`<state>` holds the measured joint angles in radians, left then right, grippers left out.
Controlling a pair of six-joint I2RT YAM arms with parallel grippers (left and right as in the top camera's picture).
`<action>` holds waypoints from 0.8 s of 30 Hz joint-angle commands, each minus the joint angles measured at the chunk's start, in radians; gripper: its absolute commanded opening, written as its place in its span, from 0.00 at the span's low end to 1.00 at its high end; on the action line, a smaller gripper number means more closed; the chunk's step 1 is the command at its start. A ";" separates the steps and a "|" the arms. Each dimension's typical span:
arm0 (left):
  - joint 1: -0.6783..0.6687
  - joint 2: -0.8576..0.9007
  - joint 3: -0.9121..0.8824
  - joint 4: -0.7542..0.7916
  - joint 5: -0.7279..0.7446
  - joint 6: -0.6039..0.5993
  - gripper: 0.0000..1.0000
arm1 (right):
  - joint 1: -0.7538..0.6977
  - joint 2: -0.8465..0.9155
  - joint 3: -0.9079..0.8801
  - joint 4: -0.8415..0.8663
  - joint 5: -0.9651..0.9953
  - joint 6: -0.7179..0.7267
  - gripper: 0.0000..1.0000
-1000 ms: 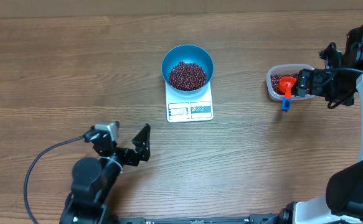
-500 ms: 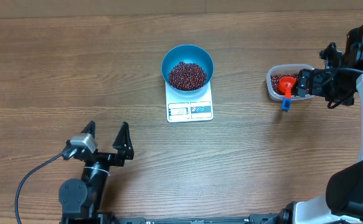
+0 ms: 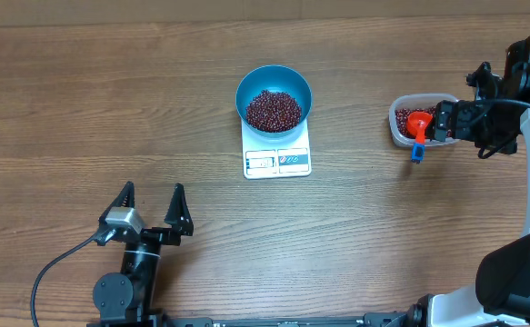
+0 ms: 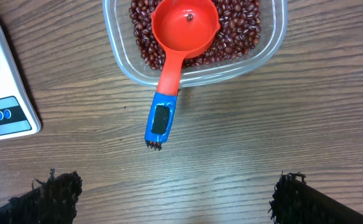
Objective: Scoop item into bowl and weigh 150g on scale
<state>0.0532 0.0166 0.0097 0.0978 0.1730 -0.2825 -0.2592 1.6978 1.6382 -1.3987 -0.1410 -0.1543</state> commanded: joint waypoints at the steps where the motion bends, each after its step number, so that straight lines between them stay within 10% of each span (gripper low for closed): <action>1: 0.026 -0.014 -0.005 -0.010 0.004 0.093 0.99 | 0.002 -0.020 0.023 0.005 0.006 -0.004 1.00; 24: 0.051 -0.013 -0.005 -0.161 0.003 0.227 1.00 | 0.002 -0.020 0.023 0.005 0.006 -0.004 1.00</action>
<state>0.0944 0.0132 0.0086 -0.0605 0.1722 -0.0742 -0.2592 1.6978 1.6382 -1.3991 -0.1413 -0.1543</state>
